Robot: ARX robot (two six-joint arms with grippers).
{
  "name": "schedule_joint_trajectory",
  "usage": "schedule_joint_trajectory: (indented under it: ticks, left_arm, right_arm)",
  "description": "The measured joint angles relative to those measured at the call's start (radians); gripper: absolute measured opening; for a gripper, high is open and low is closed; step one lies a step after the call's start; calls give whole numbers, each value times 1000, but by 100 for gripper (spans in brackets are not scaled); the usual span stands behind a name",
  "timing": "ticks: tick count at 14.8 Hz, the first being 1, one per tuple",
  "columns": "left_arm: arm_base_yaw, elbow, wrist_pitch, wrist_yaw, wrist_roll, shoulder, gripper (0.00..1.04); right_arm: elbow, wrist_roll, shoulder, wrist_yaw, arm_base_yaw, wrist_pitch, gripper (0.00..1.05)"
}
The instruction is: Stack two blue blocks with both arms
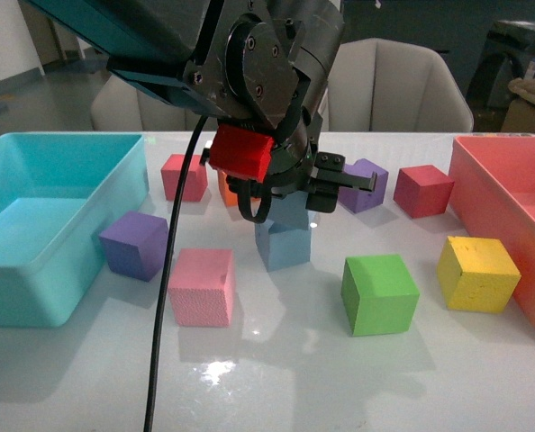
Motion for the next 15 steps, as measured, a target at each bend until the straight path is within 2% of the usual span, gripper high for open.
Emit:
schedule_joint_trajectory:
  ticks: [12, 13, 15]
  left_arm:
    - [15, 39, -19, -6, -89, 42, 41]
    - [20, 39, -29, 2, -99, 42, 62]
    - [21, 41, -26, 6, -99, 42, 87]
  right_arm:
    - [0, 0, 0, 0, 0, 0, 98]
    - [0, 0, 0, 0, 0, 0, 98]
    - [0, 0, 0, 0, 0, 0, 98]
